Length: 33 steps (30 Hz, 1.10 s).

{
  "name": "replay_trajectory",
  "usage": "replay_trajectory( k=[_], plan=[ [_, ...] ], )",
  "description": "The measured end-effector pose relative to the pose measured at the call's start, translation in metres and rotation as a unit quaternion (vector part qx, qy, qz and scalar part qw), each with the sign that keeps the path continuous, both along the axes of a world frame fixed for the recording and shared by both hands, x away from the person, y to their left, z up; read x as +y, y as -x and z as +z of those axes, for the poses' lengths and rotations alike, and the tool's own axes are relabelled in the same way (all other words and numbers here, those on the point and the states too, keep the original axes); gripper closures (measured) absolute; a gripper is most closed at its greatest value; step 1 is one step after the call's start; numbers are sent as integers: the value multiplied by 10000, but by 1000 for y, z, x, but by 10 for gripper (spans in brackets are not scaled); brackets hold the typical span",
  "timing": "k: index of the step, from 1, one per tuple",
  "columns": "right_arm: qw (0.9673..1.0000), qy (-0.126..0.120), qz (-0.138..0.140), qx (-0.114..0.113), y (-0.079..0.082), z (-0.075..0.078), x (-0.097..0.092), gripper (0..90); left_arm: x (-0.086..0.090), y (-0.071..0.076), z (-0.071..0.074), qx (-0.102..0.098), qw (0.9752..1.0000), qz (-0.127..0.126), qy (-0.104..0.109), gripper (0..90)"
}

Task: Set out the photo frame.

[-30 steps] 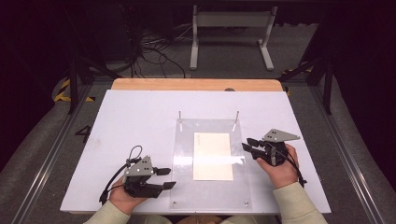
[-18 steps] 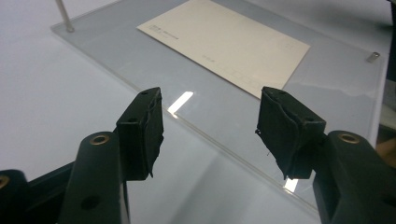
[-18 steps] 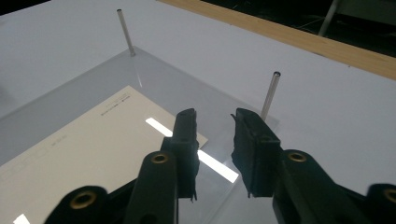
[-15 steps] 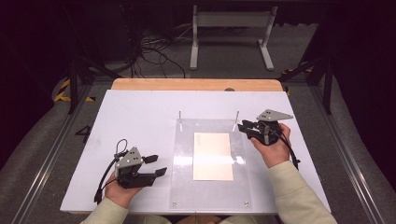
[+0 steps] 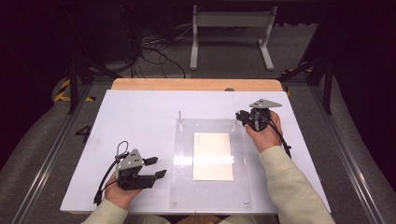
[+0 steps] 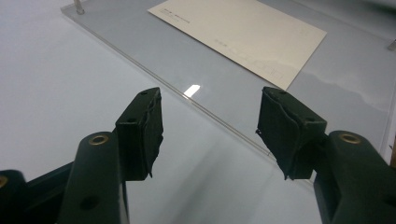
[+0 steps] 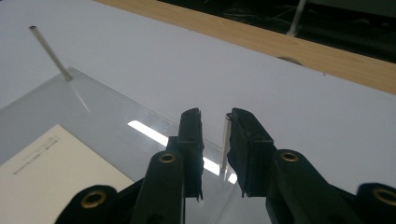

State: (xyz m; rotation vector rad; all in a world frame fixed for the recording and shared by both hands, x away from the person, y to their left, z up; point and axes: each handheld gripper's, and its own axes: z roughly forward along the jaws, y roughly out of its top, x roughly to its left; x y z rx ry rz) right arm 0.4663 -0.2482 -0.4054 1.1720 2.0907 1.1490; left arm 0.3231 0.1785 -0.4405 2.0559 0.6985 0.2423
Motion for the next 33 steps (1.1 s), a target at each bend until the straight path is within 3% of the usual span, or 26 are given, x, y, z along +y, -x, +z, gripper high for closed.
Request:
replay_trajectory(
  k=[4, 8, 11, 12, 13, 15, 16, 21, 26, 33],
  plan=[
    [9998, -8, -202, 44, -11, -8, -1, 717, 0, 0, 0, -6, 10000, -6, -6, 405],
    [9998, -94, -178, 62, -16, -12, 6, 720, 0, 0, -1, 12, 10000, -23, 3, 405],
    [9998, -23, -169, 36, -19, -15, 9, 706, -1, 0, -1, 1, 10000, -35, -7, 410],
    [9991, 181, -370, 70, -21, -19, 12, 626, -1, 1, 0, 12, 10000, -58, -8, 410],
    [9986, 334, -412, 35, -22, -21, 13, 706, -1, 1, 0, 8, 10000, -63, -11, 411],
    [9990, 282, -306, 132, -23, -24, 16, 799, -1, 1, -1, 8, 10000, -70, -12, 413],
    [9984, 440, -340, 65, -23, -23, 16, 842, -1, 1, -1, 0, 10000, -82, -20, 414],
    [9984, 221, -497, 180, -24, -24, 14, 849, -1, 1, -1, -2, 10000, -84, -23, 416],
    [9982, 195, -538, 149, -24, -25, 15, 852, -2, 1, -1, -11, 9999, -110, -15, 415],
    [9985, -65, -501, 205, -28, -28, 9, 855, -3, 2, 0, -24, 9999, -104, -17, 413]
  ],
)
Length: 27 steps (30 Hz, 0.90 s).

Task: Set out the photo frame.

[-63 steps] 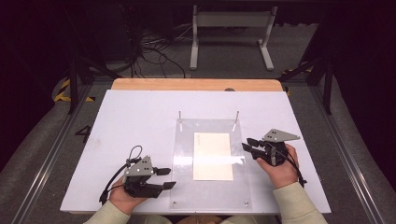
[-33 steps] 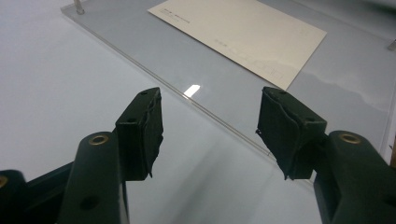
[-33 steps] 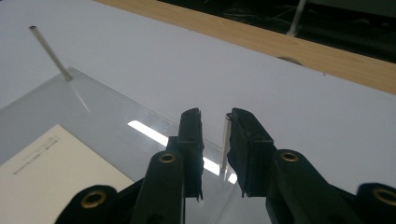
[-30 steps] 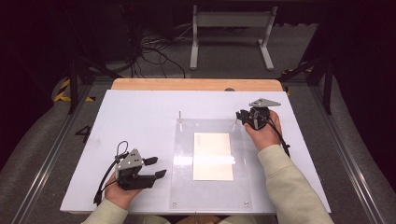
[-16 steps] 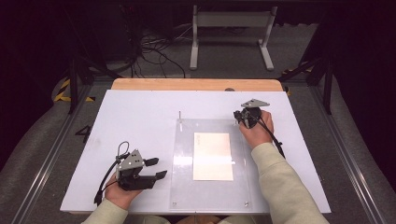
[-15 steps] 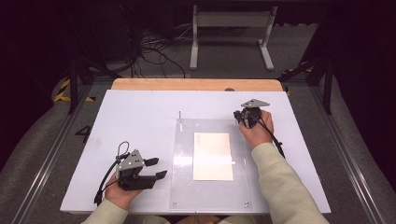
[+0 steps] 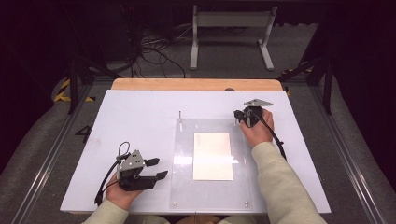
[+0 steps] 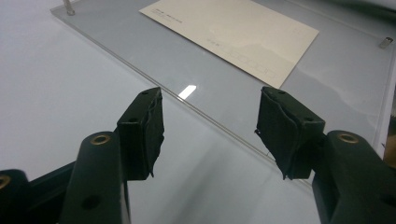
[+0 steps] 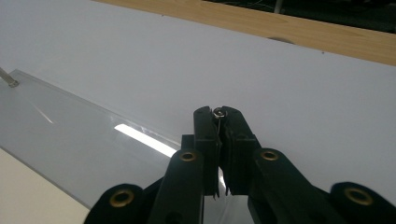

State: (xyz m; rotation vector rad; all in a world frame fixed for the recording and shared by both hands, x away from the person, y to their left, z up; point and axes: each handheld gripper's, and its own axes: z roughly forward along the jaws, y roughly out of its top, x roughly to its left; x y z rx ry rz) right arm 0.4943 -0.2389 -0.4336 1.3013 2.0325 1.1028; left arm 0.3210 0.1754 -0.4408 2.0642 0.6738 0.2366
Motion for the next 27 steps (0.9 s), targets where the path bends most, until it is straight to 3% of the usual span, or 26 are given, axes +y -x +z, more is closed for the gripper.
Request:
replay_trajectory(
  k=[9, 16, 22, 27],
  plan=[
    [9997, -194, -33, 165, -7, 0, -3, 856, 2, 2, 3, -124, 9999, 18, 79, 382],
    [9980, -416, -121, 451, -18, 2, -5, 856, 3, 3, 5, -293, 9996, 39, 49, 356],
    [9964, -599, -155, 577, -26, 1, -7, 855, 5, 3, 5, -420, 9991, 98, -16, 288],
    [9948, -775, -178, 638, -31, 0, -9, 855, 3, 3, 3, -676, 9976, 98, -137, 208]
  ],
)
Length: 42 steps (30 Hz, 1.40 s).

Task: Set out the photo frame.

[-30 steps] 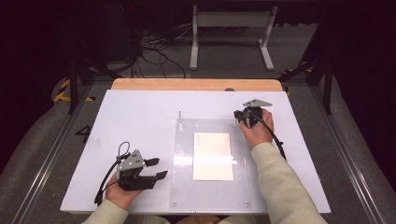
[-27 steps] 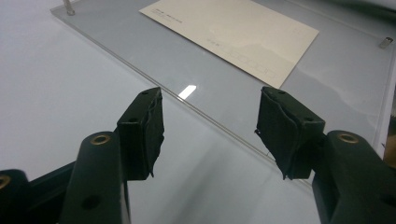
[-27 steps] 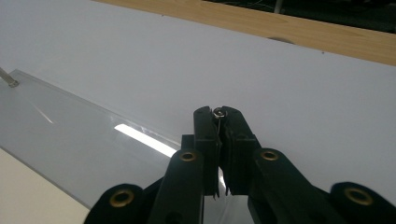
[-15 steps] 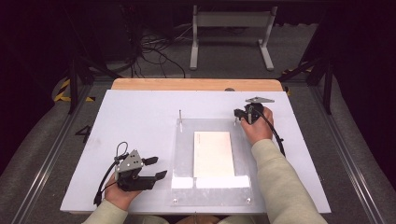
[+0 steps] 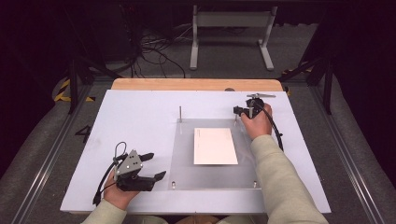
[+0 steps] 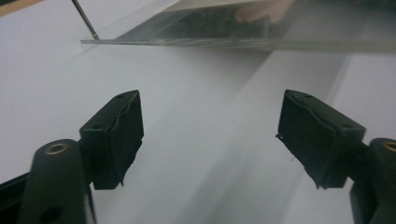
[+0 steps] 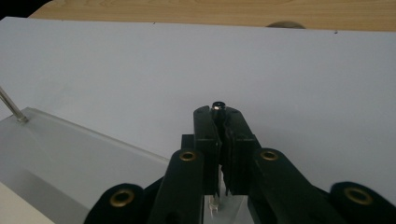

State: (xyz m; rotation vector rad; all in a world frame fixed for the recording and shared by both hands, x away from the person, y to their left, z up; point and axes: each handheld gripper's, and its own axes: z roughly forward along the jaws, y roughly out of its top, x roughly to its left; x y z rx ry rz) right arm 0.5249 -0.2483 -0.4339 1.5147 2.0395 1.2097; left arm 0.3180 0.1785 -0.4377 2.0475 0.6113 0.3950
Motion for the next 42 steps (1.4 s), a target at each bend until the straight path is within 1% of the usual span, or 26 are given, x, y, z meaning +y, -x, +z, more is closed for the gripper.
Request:
replay_trajectory(
  k=[3, 4, 5, 6, 8, 10, 12, 13, 15, 17, 18, 19, 20, 21, 23, 26, 29, 32, 33, 35, 37, 38, 39, 40, 41, 42],
  plan=[
    [9999, -107, -31, 52, -2, -1, -1, 855, -5, -1, 0, -124, 9999, -12, -18, 165],
    [9999, -152, -38, 59, -3, -2, -1, 855, -9, -3, 0, -252, 9997, -67, -2, 141],
    [9999, -152, -38, 59, -3, -2, -1, 855, -9, -3, 0, -252, 9997, -67, -2, 133],
    [9999, -162, -35, 43, -3, -2, -2, 855, -12, -4, 1, -327, 9994, -76, -24, 133],
    [9998, -187, -40, 52, -4, -2, -2, 855, -19, -7, 3, -386, 9992, -96, -14, 97],
    [9998, -174, -54, 43, -4, -3, -1, 855, -29, -8, 6, -464, 9987, -199, -8, 86],
    [9998, -200, -78, 54, -3, -3, -1, 855, -40, -7, 8, -645, 9973, -277, -199, 87],
    [9997, -204, -82, 54, -3, -3, -1, 854, -46, -7, 9, -718, 9966, -337, -244, 92],
    [9997, -215, -80, 50, -4, -3, -2, 854, -56, -6, 11, -849, 9949, -464, -294, 142],
    [9997, -222, -74, 45, -3, -3, -2, 854, -62, -6, 15, -1058, 9933, -296, -360, 236],
    [9997, -219, -60, 48, -3, -3, -2, 854, -61, -6, 16, -1113, 9928, -361, -257, 370],
    [9998, -208, -54, 53, -3, -3, -2, 854, -62, -6, 17, -1185, 9923, -285, -209, 400],
    [9997, -241, -60, 63, -3, -3, -3, 854, -61, -7, 17, -1193, 9925, -247, -124, 450],
    [9996, -264, -69, 60, -3, -4, -3, 853, -60, -8, 19, -1187, 9926, -234, -81, 473],
    [9996, -273, -98, 51, -3, -4, -2, 853, -60, -8, 20, -1209, 9925, -164, -11, 492],
    [9995, -281, -88, 62, -3, -3, -2, 852, -62, -7, 23, -1202, 9926, -126, -81, 511],
    [9998, -209, 42, 39, -2, -2, -4, 848, -62, -7, 23, -1212, 9924, -105, -160, 513],
    [9996, -242, 120, 32, -1, 0, -8, 820, -62, -8, 23, -1206, 9925, -110, -162, 513],
    [9995, -283, 106, -23, 2, 2, -10, 780, -62, -9, 24, -1183, 9928, -107, -146, 513],
    [9988, -330, 224, -278, 10, 10, -15, 693, -62, -9, 26, -1157, 9931, -98, -138, 512],
    [9978, -233, 366, -507, 21, 20, -19, 651, -62, -10, 26, -1146, 9933, -101, -133, 512],
    [9962, -187, 507, -689, 34, 28, -23, 616, -62, -10, 27, -1143, 9933, -108, -144, 512],
    [9949, -170, 565, -813, 41, 33, -25, 605, -62, -10, 27, -1129, 9935, -106, -133, 512],
    [9949, -170, 565, -813, 41, 33, -25, 605, -62, -10, 27, -1129, 9935, -106, -133, 512],
    [9939, -172, 626, -894, 47, 36, -28, 592, -62, -11, 28, -1115, 9936, -102, -130, 512],
    [9908, -175, 802, -1074, 68, 44, -35, 555, -62, -11, 29, -1098, 9938, -96, -134, 512]
  ],
)
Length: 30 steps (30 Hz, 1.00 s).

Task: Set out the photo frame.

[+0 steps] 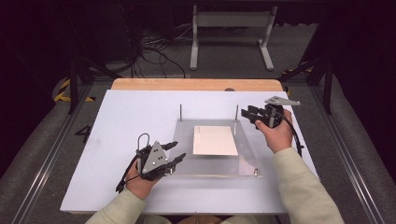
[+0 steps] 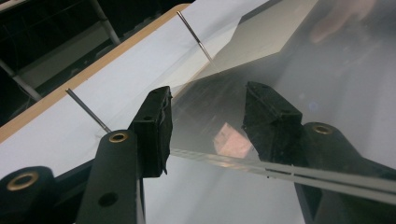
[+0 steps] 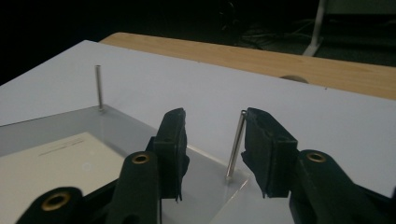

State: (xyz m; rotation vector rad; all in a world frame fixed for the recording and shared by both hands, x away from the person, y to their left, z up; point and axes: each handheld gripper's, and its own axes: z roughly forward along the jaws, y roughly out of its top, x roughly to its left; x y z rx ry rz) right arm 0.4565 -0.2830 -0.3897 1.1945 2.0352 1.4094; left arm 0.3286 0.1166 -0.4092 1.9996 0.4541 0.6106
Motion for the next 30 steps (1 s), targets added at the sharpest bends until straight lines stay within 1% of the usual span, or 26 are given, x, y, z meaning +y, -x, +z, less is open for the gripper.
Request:
replay_trajectory(
  k=[1, 2, 3, 5, 6, 7, 9, 10, 11, 12, 13, 14, 15, 16, 17, 18, 20, 22, 24, 27, 28, 30],
  plan=[
    [10000, 0, 0, 0, 0, 0, 0, 555, 0, 0, 0, -4, 10000, -10, -12, 512],
    [9998, 65, 126, -108, 15, 4, -5, 534, 0, -1, 1, -3, 10000, -9, -8, 512],
    [9998, 65, 126, -108, 15, 4, -5, 534, 0, -1, 1, 7, 10000, -3, 13, 512],
    [9994, 58, 248, -239, 35, 8, -12, 531, 0, -1, 2, 30, 10000, -18, 1, 511],
    [9992, 48, 276, -270, 42, 9, -15, 530, 0, -2, 3, 45, 10000, -27, 7, 510],
    [9990, 26, 324, -310, 52, 10, -19, 531, 1, -3, 3, 44, 10000, -33, 13, 509],
    [9981, -144, 501, -337, 67, 11, -24, 518, 1, -3, 4, 71, 10000, -32, 20, 509],
    [9972, -280, 564, -400, 75, 12, -27, 517, 1, -3, 4, 68, 10000, -33, 16, 509],
    [9960, -417, 593, -518, 83, 13, -30, 521, 0, -2, 3, 60, 10000, -28, -5, 508],
    [9950, -593, 567, -575, 92, 13, -32, 517, 0, -2, 3, 50, 10000, -23, -16, 507],
    [9958, -481, 615, -484, 96, 15, -33, 504, 0, -2, 3, 59, 10000, -19, -8, 506],
    [9962, -343, 631, -495, 100, 17, -34, 508, 1, -2, 3, 59, 10000, -32, -4, 505],
    [9959, -271, 611, -614, 106, 19, -36, 500, 1, -2, 3, 78, 10000, -20, 27, 505],
    [9959, -285, 593, -619, 110, 21, -37, 499, 1, -2, 4, 88, 10000, -28, 29, 504],
    [9956, -306, 648, -608, 116, 23, -39, 496, 1, -2, 4, 90, 10000, -28, 30, 504],
    [9953, -264, 689, -632, 121, 25, -39, 490, 1, -2, 4, 89, 10000, -29, 29, 504],
    [9954, -48, 731, -621, 130, 26, -41, 459, 1, -2, 4, 83, 10000, -31, 25, 504],
    [9953, 53, 777, -570, 134, 25, -42, 444, 2, -3, 4, 78, 10000, -39, 31, 503],
    [9954, 147, 803, -504, 139, 24, -44, 426, 2, -3, 4, 81, 10000, -45, 28, 502],
    [9943, 165, 944, -477, 142, 17, -46, 421, 2, -4, 4, 91, 9999, -44, 29, 501],
    [9935, 205, 1025, -450, 143, 14, -46, 424, 2, -4, 4, 95, 9999, -42, 38, 499],
    [9917, 364, 1173, -377, 143, 7, -45, 429, 2, -3, 4, 119, 9999, -36, 61, 497]
  ],
)
